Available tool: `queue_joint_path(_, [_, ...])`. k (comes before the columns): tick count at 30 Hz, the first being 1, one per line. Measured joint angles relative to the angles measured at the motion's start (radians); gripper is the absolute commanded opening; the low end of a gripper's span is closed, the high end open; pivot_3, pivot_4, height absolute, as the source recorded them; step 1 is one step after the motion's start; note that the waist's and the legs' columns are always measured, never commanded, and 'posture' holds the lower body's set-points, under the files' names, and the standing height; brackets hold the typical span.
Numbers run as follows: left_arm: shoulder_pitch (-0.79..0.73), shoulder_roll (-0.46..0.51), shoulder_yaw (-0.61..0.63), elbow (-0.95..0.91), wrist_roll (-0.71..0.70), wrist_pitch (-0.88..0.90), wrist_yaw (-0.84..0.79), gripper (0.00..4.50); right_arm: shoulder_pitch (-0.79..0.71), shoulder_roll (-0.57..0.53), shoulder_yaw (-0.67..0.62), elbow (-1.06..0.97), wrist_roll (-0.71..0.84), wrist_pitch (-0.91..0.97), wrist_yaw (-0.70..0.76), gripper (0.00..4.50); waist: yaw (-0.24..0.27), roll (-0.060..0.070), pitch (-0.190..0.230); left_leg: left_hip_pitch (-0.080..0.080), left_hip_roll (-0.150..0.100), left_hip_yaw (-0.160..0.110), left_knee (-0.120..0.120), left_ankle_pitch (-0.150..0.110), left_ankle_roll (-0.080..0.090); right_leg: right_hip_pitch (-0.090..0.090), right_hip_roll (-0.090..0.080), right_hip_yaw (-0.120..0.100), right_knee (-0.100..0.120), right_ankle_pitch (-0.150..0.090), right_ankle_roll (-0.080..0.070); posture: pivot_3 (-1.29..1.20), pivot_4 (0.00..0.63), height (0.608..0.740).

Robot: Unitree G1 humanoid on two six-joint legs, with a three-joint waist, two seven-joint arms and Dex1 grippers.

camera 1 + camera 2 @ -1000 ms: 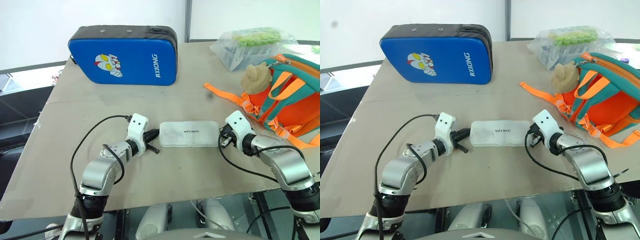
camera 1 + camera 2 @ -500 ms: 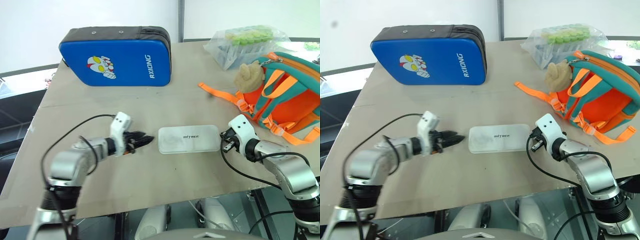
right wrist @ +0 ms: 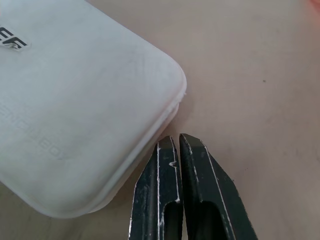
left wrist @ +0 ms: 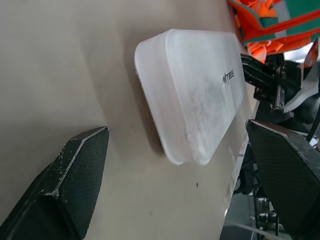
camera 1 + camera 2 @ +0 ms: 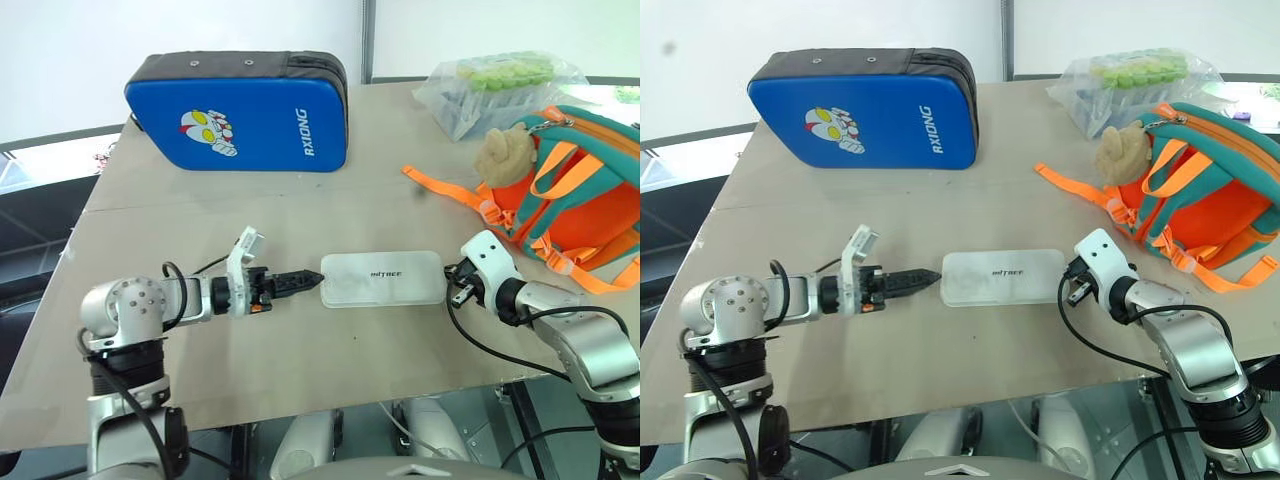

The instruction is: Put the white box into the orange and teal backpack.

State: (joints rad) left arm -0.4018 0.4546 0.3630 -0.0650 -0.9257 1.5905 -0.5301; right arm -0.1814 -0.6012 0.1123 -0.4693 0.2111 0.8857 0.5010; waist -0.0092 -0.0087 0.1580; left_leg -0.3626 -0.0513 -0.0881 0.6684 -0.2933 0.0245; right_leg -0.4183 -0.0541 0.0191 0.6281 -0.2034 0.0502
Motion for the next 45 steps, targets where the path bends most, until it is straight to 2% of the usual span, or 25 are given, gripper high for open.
queue_joint_path(7, [-0.019,-0.127,0.031,0.049,-0.054,-0.006,0.112,4.47,-0.053,0.039,0.103,0.059,-0.026,-0.065,0.031,0.00,0.010,0.001,-0.003,0.002,-0.002,0.000,0.001,0.001,-0.001,0.003,0.000,-0.001,0.000,0.000,0.000,0.00,0.150,0.740])
queue_joint_path(10, [-0.025,-0.172,0.032,0.058,-0.057,-0.006,0.136,3.71,-0.083,0.073,0.137,0.091,-0.046,-0.087,0.036,0.00,0.012,0.001,-0.003,0.002,-0.003,-0.001,0.001,0.001,-0.001,0.003,0.000,-0.001,0.000,0.000,0.000,0.00,0.150,0.740])
queue_joint_path(13, [-0.023,-0.188,0.038,0.084,-0.057,-0.003,0.154,2.66,-0.078,0.080,0.108,0.092,-0.050,-0.095,0.032,0.00,0.015,0.001,-0.003,0.001,-0.004,-0.001,0.001,0.001,-0.001,0.003,0.000,-0.001,0.000,0.000,0.000,0.00,0.150,0.740])
queue_joint_path(17, [-0.008,-0.207,0.040,0.094,-0.115,0.007,0.130,1.13,0.006,0.088,0.003,0.035,0.001,-0.078,0.027,0.00,0.024,0.001,-0.003,-0.003,-0.003,-0.003,0.001,0.001,-0.001,-0.001,-0.001,-0.002,-0.001,0.000,0.000,0.00,0.150,0.740])
queue_joint_path(18, [-0.009,-0.206,0.038,0.088,-0.125,0.009,0.131,0.89,0.028,0.093,-0.049,-0.005,0.030,-0.067,0.026,0.00,0.025,0.001,-0.003,-0.003,-0.003,-0.003,0.000,0.001,-0.001,-0.001,-0.001,-0.002,-0.001,0.000,0.000,0.00,0.150,0.740])
queue_joint_path(19, [-0.007,-0.203,0.040,0.088,-0.128,0.009,0.132,0.88,0.049,0.094,-0.117,-0.068,0.066,-0.052,0.025,0.49,0.024,0.001,-0.003,-0.003,-0.003,-0.003,0.000,0.001,-0.001,-0.001,-0.002,-0.001,-0.001,0.000,0.000,0.00,0.150,0.740])
queue_joint_path(20, [-0.007,-0.202,0.041,0.087,-0.130,0.009,0.133,0.88,0.056,0.093,-0.157,-0.101,0.084,-0.039,0.023,0.66,0.023,0.001,-0.003,-0.003,-0.003,-0.003,0.000,0.001,-0.001,-0.001,-0.001,-0.001,-0.001,0.000,0.000,0.00,0.150,0.740])
queue_joint_path(21, [-0.008,-0.204,0.048,0.087,-0.138,0.010,0.137,0.88,0.088,0.087,-0.257,-0.181,0.128,0.005,0.017,1.06,0.026,0.001,-0.003,-0.003,-0.003,-0.004,0.000,0.000,-0.001,0.000,-0.002,-0.002,-0.001,0.000,0.000,0.00,0.150,0.740])
queue_joint_path(24, [-0.008,-0.204,0.062,0.089,-0.143,0.015,0.143,0.88,0.141,0.080,-0.439,-0.302,0.205,0.107,-0.001,2.19,0.024,0.001,-0.003,-0.003,-0.003,-0.004,0.000,0.000,-0.001,0.000,-0.001,-0.002,-0.001,0.000,0.000,0.00,0.150,0.740])
queue_joint_path(27, [-0.012,-0.202,0.077,0.088,-0.154,0.017,0.148,0.88,0.207,0.072,-0.709,-0.437,0.343,0.281,0.006,3.61,0.024,0.001,-0.002,-0.003,-0.002,-0.004,0.000,0.000,-0.001,0.000,-0.001,-0.002,-0.001,0.000,0.000,0.00,0.150,0.740])
queue_joint_path(28, [-0.012,-0.195,0.083,0.087,-0.156,0.016,0.147,0.88,0.213,0.058,-0.790,-0.469,0.372,0.344,0.008,3.67,0.022,0.001,-0.002,-0.002,-0.002,-0.003,0.000,0.000,-0.001,0.000,0.000,-0.002,-0.001,0.000,0.000,0.00,0.150,0.740])
queue_joint_path(30, [-0.013,-0.170,0.078,0.070,-0.156,0.007,0.138,0.88,0.151,0.039,-0.922,-0.478,0.385,0.466,-0.031,3.67,0.014,0.000,-0.002,-0.001,-0.001,0.000,0.000,0.000,0.000,0.000,0.000,0.001,-0.001,0.000,0.000,0.00,0.150,0.740])
queue_joint_path(32, [-0.014,-0.164,0.065,0.050,-0.155,-0.011,0.126,0.88,0.094,0.033,-0.936,-0.451,0.367,0.517,-0.083,3.67,0.013,0.000,-0.002,0.000,-0.001,0.001,0.000,0.000,0.000,0.001,0.000,0.001,-0.001,0.000,0.000,0.00,0.150,0.740])
queue_joint_path(34, [-0.018,-0.165,0.041,0.039,-0.154,-0.035,0.116,0.88,0.039,0.037,-0.842,-0.355,0.317,0.481,-0.148,3.67,0.011,0.000,-0.002,0.000,-0.001,0.002,0.000,0.001,0.000,0.001,0.000,0.002,-0.001,0.000,-0.001,0.00,0.150,0.740])
queue_joint_path(38, [-0.028,-0.162,-0.014,0.029,-0.140,-0.078,0.105,0.88,-0.131,0.140,-0.696,-0.106,0.230,0.327,-0.258,3.67,0.004,0.000,-0.001,0.000,-0.001,0.003,0.000,0.001,-0.001,0.000,0.000,0.004,0.000,0.000,-0.001,0.00,0.150,0.740])
queue_joint_path(40, [-0.027,-0.158,-0.020,0.026,-0.135,-0.090,0.105,0.88,-0.180,0.156,-0.665,-0.047,0.213,0.273,-0.276,3.67,-0.001,0.001,-0.001,-0.002,-0.001,0.004,0.000,0.001,-0.001,-0.003,0.000,0.005,0.000,0.000,-0.001,0.00,0.150,0.740])
queue_joint_path(42, [-0.022,-0.154,-0.018,-0.006,-0.135,-0.110,0.114,0.88,-0.252,0.158,-0.603,0.062,0.172,0.168,-0.290,2.78,-0.005,0.001,-0.001,-0.003,-0.001,0.005,-0.001,0.001,-0.001,-0.005,0.001,0.007,0.000,0.000,0.000,0.00,0.150,0.740])
queue_joint_path(45, [0.010,-0.156,0.004,-0.059,-0.140,-0.133,0.140,0.88,-0.284,0.154,-0.543,0.141,0.149,0.070,-0.282,1.40,-0.002,0.001,-0.001,-0.005,-0.001,0.005,-0.003,0.001,-0.001,-0.008,0.000,0.007,0.000,0.000,0.000,0.00,0.150,0.740])
